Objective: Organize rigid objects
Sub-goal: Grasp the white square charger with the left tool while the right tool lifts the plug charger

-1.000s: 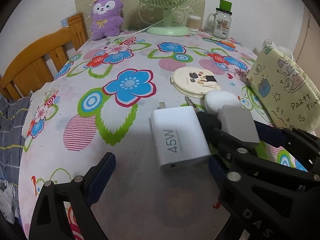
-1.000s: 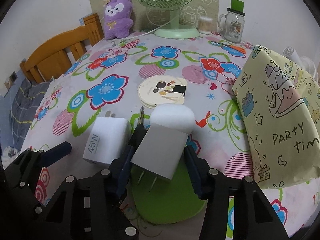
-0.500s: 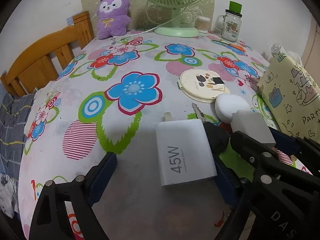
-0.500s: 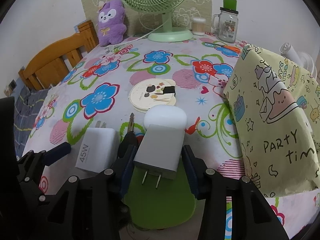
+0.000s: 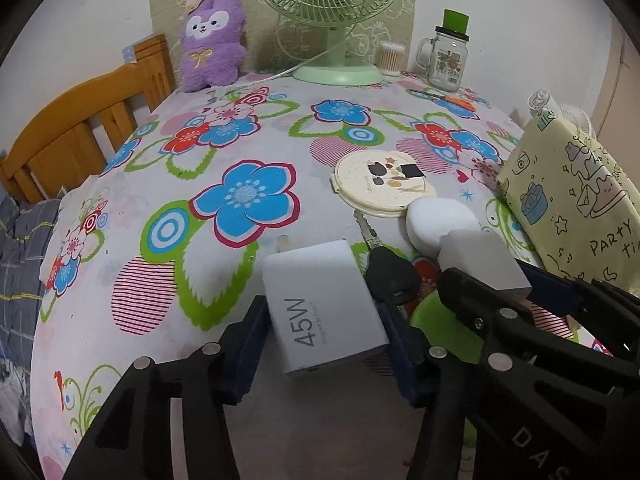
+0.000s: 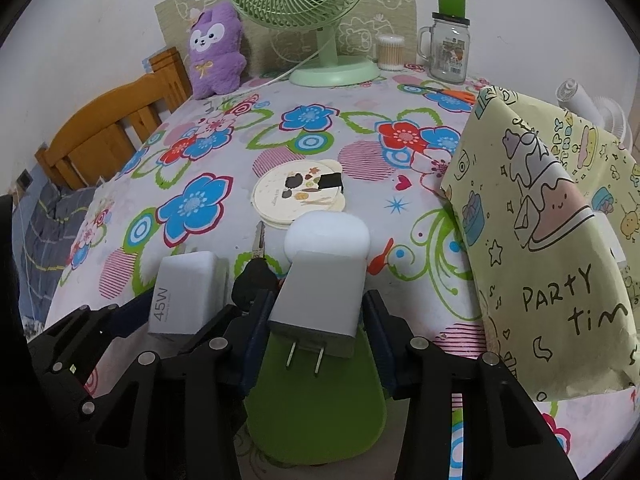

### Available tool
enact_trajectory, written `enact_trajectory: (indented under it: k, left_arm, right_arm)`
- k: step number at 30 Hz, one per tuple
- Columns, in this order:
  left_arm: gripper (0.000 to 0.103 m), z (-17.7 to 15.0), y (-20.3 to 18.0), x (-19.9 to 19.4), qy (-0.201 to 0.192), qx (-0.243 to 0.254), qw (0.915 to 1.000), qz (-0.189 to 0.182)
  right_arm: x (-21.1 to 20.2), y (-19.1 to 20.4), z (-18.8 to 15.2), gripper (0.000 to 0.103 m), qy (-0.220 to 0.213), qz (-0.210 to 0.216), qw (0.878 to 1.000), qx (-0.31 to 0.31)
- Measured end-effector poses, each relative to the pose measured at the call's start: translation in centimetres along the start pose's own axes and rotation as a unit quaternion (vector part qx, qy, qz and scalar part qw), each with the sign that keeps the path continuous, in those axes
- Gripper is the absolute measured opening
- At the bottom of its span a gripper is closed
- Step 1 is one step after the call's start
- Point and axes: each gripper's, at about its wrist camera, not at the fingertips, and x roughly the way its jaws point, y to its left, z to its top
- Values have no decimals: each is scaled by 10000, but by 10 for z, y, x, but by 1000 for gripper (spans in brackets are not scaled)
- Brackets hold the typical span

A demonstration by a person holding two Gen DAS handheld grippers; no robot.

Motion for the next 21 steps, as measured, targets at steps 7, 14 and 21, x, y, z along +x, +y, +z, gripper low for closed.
enact_trajectory:
  k: [7, 14, 21]
  left_arm:
    - [54, -3, 2, -9, -11, -94, 9999, 50]
    - [54, -9, 4, -22, -92, -176, 9997, 103]
    - [52, -15, 3, -36, -196, -226, 9994, 160]
  right_arm:
    - [-7, 4, -1, 46, -32, 60, 10000, -58]
    - [-17, 8, -5, 45, -106, 167, 9997, -115]
    - [-30, 10, -11, 44, -181, 293, 9993, -124]
